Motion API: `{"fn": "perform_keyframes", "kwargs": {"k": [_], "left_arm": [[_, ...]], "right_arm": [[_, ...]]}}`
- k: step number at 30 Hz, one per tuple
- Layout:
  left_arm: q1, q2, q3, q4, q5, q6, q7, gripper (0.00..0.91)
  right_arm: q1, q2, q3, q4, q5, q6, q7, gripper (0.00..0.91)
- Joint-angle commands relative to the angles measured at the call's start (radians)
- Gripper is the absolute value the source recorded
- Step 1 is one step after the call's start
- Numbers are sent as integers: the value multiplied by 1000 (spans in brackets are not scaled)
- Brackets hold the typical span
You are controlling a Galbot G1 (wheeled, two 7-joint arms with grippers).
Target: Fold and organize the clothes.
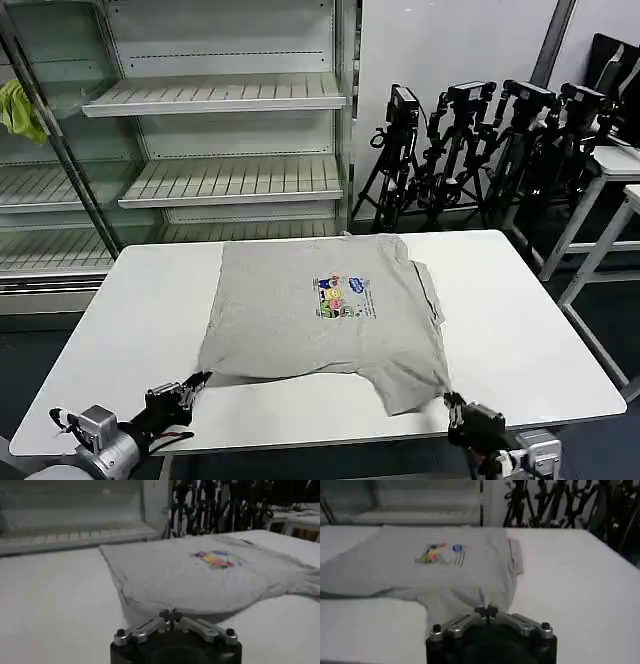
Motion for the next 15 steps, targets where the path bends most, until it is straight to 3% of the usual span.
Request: {"fn": "perform_keyframes", "kwargs": {"k": [1,15], "left_arm": [[-73,18,-2,34,12,-51,6,50],[-307,46,174,179,-9,-69,9,50]], "right_arm": [[86,-22,46,-46,22,27,-37,0],[371,-88,-144,-259,21,58,-65,0]]}}
